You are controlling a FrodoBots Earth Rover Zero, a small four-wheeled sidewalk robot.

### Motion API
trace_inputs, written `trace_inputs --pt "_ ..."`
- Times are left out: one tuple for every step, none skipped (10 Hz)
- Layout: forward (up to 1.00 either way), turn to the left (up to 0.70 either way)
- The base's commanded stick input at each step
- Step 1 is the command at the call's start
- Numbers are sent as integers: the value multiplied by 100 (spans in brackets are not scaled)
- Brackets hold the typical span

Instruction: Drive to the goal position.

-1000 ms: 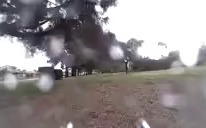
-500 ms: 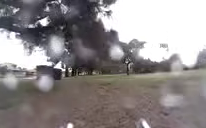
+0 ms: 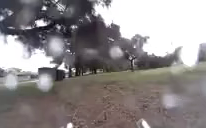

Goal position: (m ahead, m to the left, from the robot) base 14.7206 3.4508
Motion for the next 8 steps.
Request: trace_inputs --pt "100 1" --pt "100 1" --pt "100 1" --pt "100 1" --pt "100 1" --pt "100 1" --pt "100 1" --pt "100 1"
